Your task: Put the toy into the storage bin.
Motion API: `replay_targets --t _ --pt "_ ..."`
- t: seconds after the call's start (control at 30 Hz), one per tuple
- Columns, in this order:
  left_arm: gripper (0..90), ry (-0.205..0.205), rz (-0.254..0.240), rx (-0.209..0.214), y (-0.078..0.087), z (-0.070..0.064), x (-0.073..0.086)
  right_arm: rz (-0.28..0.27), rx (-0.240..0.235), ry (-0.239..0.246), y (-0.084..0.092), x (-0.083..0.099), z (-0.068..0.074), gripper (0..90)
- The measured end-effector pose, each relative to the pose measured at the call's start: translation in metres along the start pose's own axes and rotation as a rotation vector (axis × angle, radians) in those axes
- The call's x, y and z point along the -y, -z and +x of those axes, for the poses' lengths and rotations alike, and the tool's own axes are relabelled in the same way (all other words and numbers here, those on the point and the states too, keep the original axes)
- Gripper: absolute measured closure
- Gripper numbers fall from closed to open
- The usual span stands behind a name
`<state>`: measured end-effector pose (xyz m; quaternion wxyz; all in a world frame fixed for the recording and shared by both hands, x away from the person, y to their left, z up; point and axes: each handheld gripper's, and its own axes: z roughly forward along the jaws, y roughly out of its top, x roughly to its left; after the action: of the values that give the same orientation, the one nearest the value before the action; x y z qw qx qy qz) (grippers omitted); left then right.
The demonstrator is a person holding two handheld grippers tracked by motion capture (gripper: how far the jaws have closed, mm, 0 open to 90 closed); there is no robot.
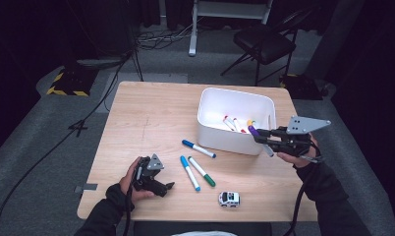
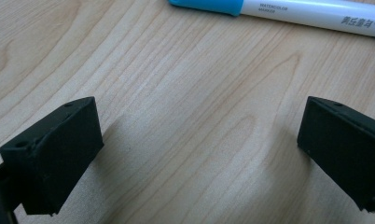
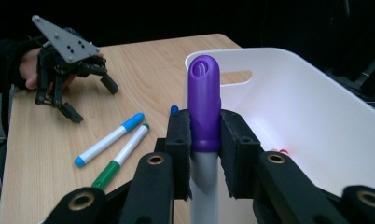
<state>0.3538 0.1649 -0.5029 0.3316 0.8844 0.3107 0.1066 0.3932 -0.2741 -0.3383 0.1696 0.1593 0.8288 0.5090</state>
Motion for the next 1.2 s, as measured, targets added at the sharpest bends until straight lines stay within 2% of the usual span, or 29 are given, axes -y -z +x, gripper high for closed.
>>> replay_targets --t 0.27,0.43,0.5,0.53,0.67,0.83,0.93,1.2 --pt "0.1 -0.001 0.000 0.001 0.000 0.000 0.000 0.001 0.031 0.003 0.003 -0.022 -0.013 74.9" --pt "0.1 -0.003 0.001 0.004 0.000 0.000 0.000 0.010 0.071 0.019 0.001 -0.035 -0.022 74.9" --pt "0.2 -0.003 0.000 0.003 0.000 0.000 0.000 -0.007 0.070 0.002 0.001 -0.038 -0.029 74.9" --pt "0.1 -0.001 0.002 0.002 0.000 0.000 0.000 -0.004 0.077 -0.006 0.000 -0.039 -0.031 74.9" --pt "0.2 -0.003 0.000 0.002 0.000 0.000 0.000 0.034 0.101 0.010 -0.009 -0.043 -0.039 74.9" --pt "0.2 -0.003 0.000 0.003 0.000 0.000 0.000 0.037 0.104 0.003 -0.019 -0.049 -0.049 74.9" --pt "0.1 -0.002 0.000 0.003 0.000 0.000 0.000 0.066 0.102 -0.004 -0.030 -0.048 -0.053 74.9" --pt "0.1 -0.003 0.000 0.003 0.000 0.000 0.000 0.188 0.102 0.032 -0.062 -0.045 -0.062 74.9"
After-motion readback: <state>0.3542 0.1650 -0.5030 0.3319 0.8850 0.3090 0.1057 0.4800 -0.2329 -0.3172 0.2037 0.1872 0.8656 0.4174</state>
